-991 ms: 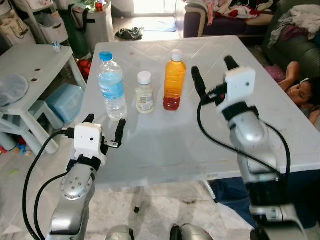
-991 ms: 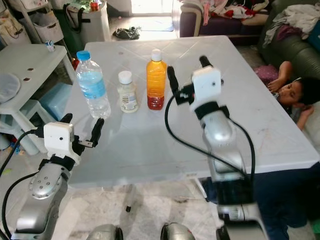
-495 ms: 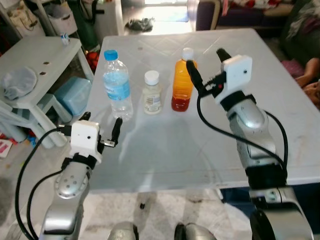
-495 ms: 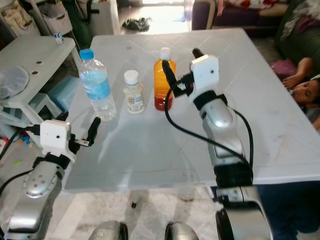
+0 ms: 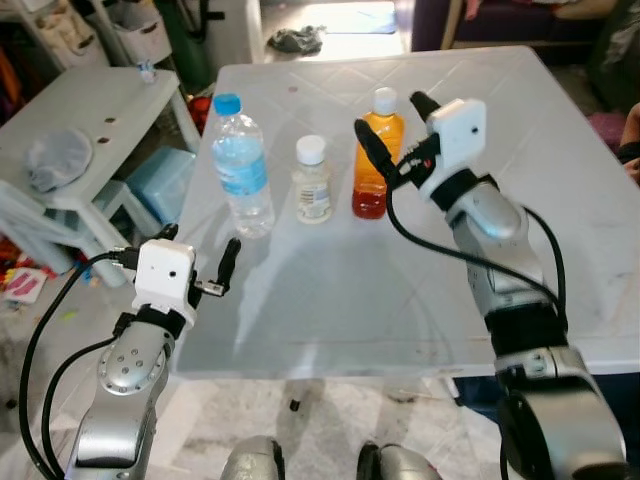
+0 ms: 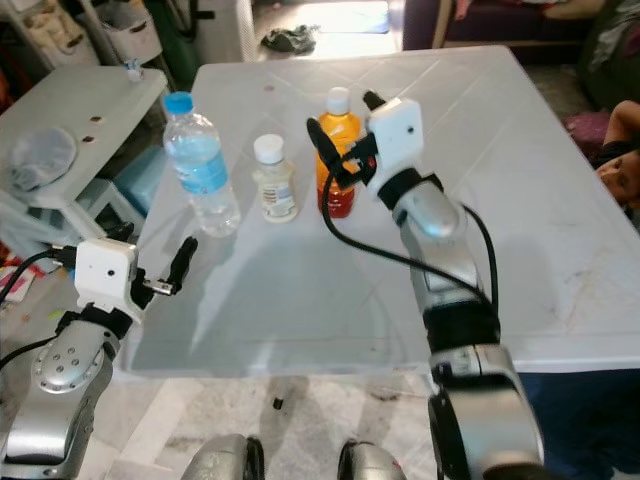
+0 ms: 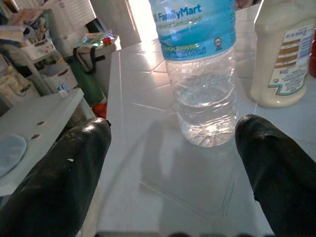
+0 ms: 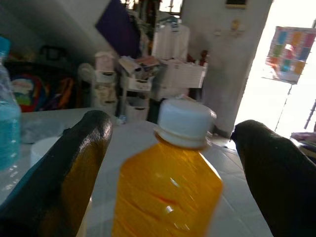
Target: Restocking fridge
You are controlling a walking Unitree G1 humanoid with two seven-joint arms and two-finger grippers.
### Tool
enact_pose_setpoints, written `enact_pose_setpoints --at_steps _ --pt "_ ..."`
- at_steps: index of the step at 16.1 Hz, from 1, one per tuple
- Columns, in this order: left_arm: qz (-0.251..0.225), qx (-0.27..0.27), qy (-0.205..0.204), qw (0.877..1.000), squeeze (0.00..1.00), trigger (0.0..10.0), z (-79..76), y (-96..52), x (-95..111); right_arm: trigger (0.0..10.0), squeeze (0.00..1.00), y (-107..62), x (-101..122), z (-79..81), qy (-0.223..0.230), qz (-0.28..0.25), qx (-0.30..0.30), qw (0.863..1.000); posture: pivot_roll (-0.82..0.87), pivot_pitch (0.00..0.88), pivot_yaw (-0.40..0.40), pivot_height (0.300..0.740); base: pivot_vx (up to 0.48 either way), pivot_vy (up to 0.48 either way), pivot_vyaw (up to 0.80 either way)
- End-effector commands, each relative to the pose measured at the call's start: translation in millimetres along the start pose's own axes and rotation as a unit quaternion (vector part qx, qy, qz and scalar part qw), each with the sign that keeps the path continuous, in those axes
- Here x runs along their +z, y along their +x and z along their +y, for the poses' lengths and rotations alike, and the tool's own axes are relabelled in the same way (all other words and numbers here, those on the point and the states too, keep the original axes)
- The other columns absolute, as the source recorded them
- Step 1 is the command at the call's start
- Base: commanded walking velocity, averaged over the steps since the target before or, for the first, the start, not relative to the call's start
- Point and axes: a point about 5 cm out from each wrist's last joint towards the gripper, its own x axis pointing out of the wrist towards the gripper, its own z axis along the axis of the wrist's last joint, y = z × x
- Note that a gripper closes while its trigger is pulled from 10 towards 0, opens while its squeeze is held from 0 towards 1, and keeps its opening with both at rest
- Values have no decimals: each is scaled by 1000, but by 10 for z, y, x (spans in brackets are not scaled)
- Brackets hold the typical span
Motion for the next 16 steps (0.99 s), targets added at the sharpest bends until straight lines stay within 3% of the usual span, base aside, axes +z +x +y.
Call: enact_pose_setpoints --at_steps 1,2,3,4,9,16 --pt "-1 -3 5 1000 0 10000 22 -3 30 6078 0 64 68 0 -13 -11 16 1000 158 103 81 740 0 0 0" --pt "-1 -5 5 1000 0 10000 9 -7 29 3882 0 87 84 -19 -14 -11 19 1000 158 102 81 740 0 0 0" --pt "-1 -6 4 1000 0 10000 0 -8 29 706 0 108 97 -40 -13 -11 20 1000 158 101 79 740 0 0 0" --pt "-1 -8 3 1000 0 10000 -7 -7 30 0 0 138 110 -86 -10 -9 18 1000 159 100 76 740 0 0 0" --pt "2 -13 2 1000 0 10000 -14 -10 25 0 0 219 94 -253 9 17 0 1000 162 104 78 740 0 0 0" --pt "11 -33 -1 999 0 10000 -69 12 -10 0 0 168 53 -298 45 31 18 998 137 103 77 740 0 0 0"
